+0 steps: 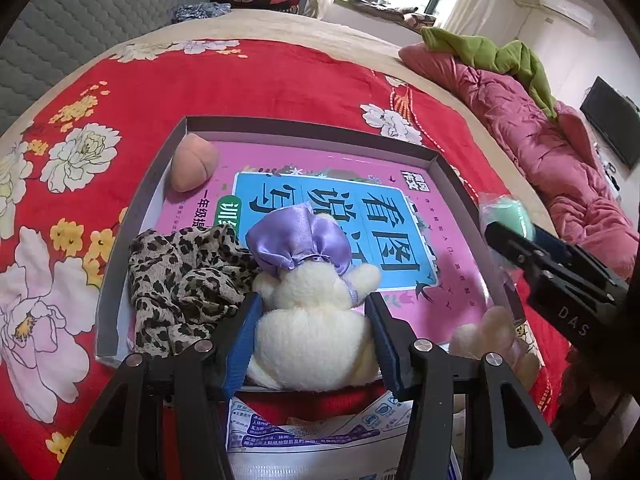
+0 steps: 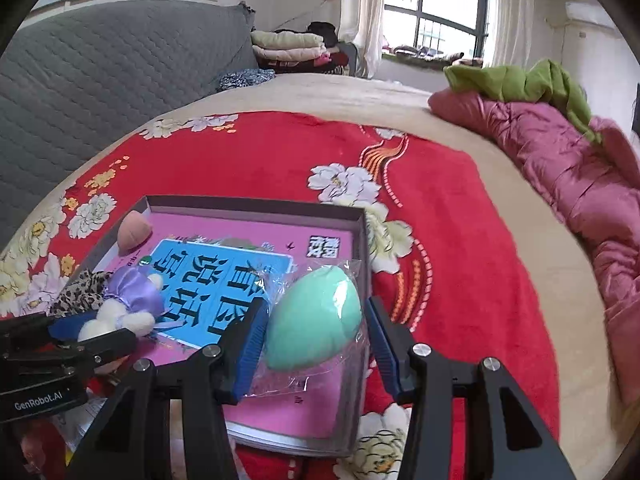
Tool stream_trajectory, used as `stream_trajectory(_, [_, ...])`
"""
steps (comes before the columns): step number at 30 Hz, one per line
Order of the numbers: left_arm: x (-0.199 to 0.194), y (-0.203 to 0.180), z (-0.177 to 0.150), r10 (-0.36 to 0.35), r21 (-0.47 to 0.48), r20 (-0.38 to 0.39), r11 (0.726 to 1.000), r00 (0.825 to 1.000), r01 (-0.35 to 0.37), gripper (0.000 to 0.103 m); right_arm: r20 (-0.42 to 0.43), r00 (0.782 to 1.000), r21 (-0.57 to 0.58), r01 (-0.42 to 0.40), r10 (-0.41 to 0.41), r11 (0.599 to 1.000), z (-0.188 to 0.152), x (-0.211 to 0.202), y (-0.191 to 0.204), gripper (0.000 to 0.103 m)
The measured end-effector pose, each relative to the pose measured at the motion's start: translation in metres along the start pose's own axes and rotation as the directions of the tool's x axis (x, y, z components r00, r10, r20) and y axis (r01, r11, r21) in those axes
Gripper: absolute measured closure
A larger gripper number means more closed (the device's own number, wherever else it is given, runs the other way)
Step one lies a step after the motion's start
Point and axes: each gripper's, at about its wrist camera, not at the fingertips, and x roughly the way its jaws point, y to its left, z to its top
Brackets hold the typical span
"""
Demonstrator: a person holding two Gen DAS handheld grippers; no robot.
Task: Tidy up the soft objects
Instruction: 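Carry the bunny over the pink box with the left tool while the right tool carries the mint sponge, then lower the white bunny into the box and open the left tool while the right tool releases the mint sponge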
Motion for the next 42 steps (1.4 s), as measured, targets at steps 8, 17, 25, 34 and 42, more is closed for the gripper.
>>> stream_trajectory(8, [0.002, 0.003, 0.001, 0.043, 0.010, -0.012, 0.999, 0.999, -0.043, 0.048, -0.082, 0.996, 0.024, -0.026, 0.028, 0.999, -0.008, 0.014, 0.007, 0.053])
stream_trajectory(17, [0.003, 0.004, 0.001, 0.047, 0.010, -0.015, 0.999, 0.999, -0.047, 0.048, -0.172, 0.985, 0.039, -0.017, 0.023, 0.999, -0.019, 0.018, 0.002, 0.053])
stream_trajectory(25, [0.004, 0.006, 0.002, 0.039, 0.005, -0.020, 0.999, 0.999, -0.039, 0.048, -0.220, 0.975, 0.045, -0.032, 0.041, 0.998, -0.024, 0.017, 0.003, 0.052])
stream_trajectory(34, [0.005, 0.006, 0.002, 0.041, 0.009, -0.021, 0.999, 0.999, -0.041, 0.048, -0.228, 0.973, 0.068, -0.032, 0.046, 0.997, -0.024, 0.015, 0.003, 0.051])
stream_trajectory(42, [0.005, 0.006, 0.002, 0.039, 0.006, -0.021, 0.999, 0.999, -0.039, 0.048, -0.201, 0.978, 0.078, -0.042, 0.057, 0.996, -0.024, 0.010, 0.003, 0.044])
